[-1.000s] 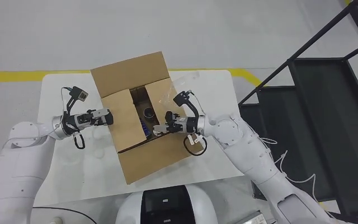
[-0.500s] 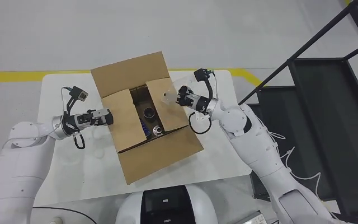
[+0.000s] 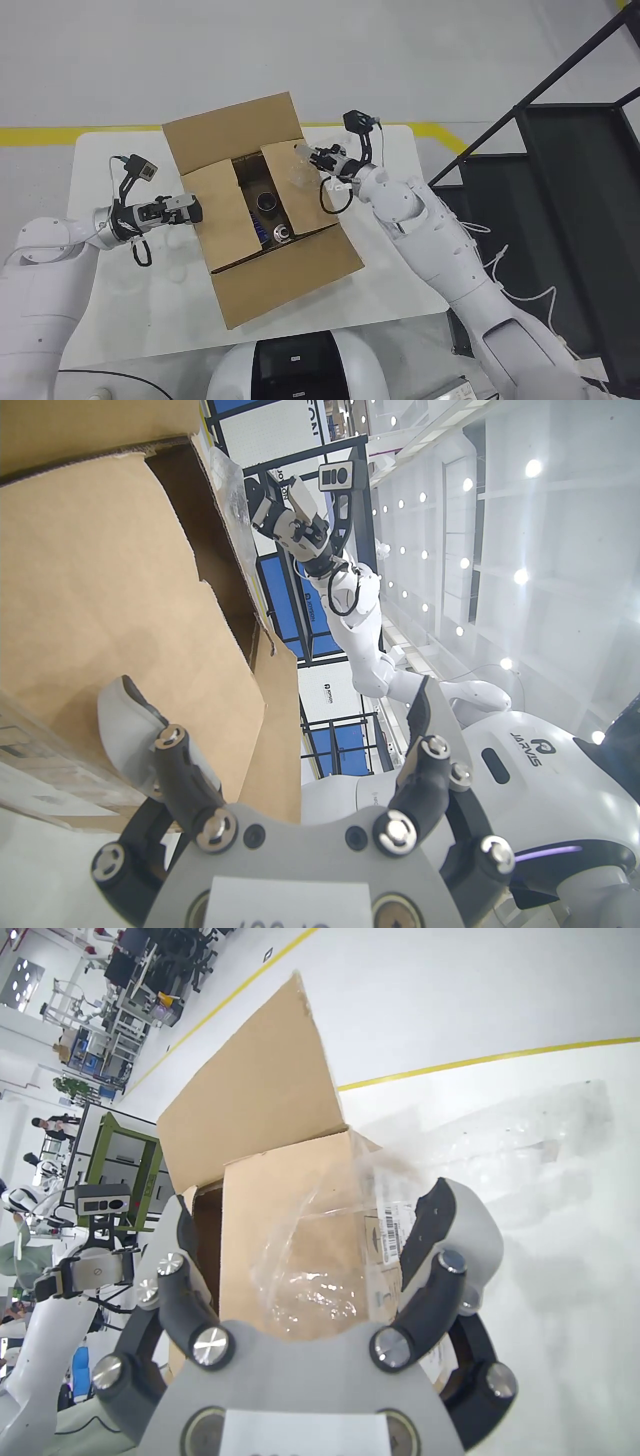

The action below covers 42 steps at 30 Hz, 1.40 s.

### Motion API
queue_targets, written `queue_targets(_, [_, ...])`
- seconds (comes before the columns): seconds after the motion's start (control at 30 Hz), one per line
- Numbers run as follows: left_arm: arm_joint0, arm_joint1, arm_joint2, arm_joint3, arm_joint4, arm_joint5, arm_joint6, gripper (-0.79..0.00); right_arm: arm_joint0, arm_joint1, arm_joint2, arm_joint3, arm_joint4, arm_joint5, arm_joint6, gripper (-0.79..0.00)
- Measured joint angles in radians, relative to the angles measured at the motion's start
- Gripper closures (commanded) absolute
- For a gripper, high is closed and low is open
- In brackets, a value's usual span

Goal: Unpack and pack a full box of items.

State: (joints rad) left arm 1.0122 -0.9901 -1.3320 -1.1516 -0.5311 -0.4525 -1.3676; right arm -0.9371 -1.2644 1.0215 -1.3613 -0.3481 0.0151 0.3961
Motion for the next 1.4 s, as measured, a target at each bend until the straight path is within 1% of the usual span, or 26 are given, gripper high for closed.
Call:
queue_targets(0.1, [0.000, 0.000, 0.000, -0.001, 0.000, 0.000, 0.001, -0.785, -0.020, 0.010, 0.016, -0.035, -0.037, -0.042, 0.041, -0.785])
queue_targets(0.2, [-0.002, 0.000, 0.001, -0.042, 0.017, 0.004, 0.041, -0.785, -0.059, 0.023, 0.058, -0.096, -0.036, -0.077, 0.083, -0.785])
queue_targets(0.3, [-0.023, -0.003, 0.015, -0.067, 0.041, 0.008, 0.054, -0.785, -0.102, 0.036, 0.105, -0.163, -0.024, -0.100, 0.120, -0.785])
queue_targets(0.4, [-0.054, -0.010, 0.039, -0.068, 0.024, 0.000, 0.052, -0.785, -0.139, 0.045, 0.148, -0.216, -0.004, -0.110, 0.142, -0.785])
queue_targets(0.53, [-0.110, -0.027, 0.087, -0.032, -0.009, -0.024, 0.069, -0.785, -0.175, 0.055, 0.198, -0.256, 0.001, -0.105, 0.146, -0.785])
queue_targets(0.7, [-0.207, -0.061, 0.171, 0.079, -0.098, -0.052, 0.052, -0.785, -0.206, 0.064, 0.243, -0.294, -0.006, -0.092, 0.157, -0.785])
queue_targets(0.77, [-0.223, -0.067, 0.187, 0.103, -0.105, -0.053, 0.052, -0.785, -0.214, 0.067, 0.254, -0.309, -0.010, -0.100, 0.170, -0.785])
queue_targets(0.93, [-0.221, -0.066, 0.185, 0.101, -0.104, -0.052, 0.052, -0.785, -0.236, 0.077, 0.271, -0.326, -0.042, -0.156, 0.213, -0.785])
queue_targets(1.0, [-0.221, -0.066, 0.185, 0.101, -0.104, -0.052, 0.052, -0.785, -0.246, 0.086, 0.270, -0.313, -0.104, -0.193, 0.279, -0.785])
queue_targets(1.07, [-0.221, -0.066, 0.185, 0.101, -0.104, -0.052, 0.052, -0.785, -0.259, 0.089, 0.265, -0.292, -0.141, -0.199, 0.327, -0.785])
queue_targets(1.17, [-0.218, -0.066, 0.184, 0.099, -0.103, -0.051, 0.056, -0.785, -0.270, 0.087, 0.248, -0.267, -0.060, -0.194, 0.360, -0.785])
queue_targets(1.3, [-0.171, -0.058, 0.152, 0.058, -0.093, -0.051, 0.129, -0.785, -0.271, 0.081, 0.219, -0.236, 0.004, -0.184, 0.359, -0.785])
queue_targets(1.4, [-0.142, -0.050, 0.121, 0.024, -0.087, -0.055, 0.156, -0.785, -0.263, 0.077, 0.193, -0.224, 0.042, -0.180, 0.367, -0.785])
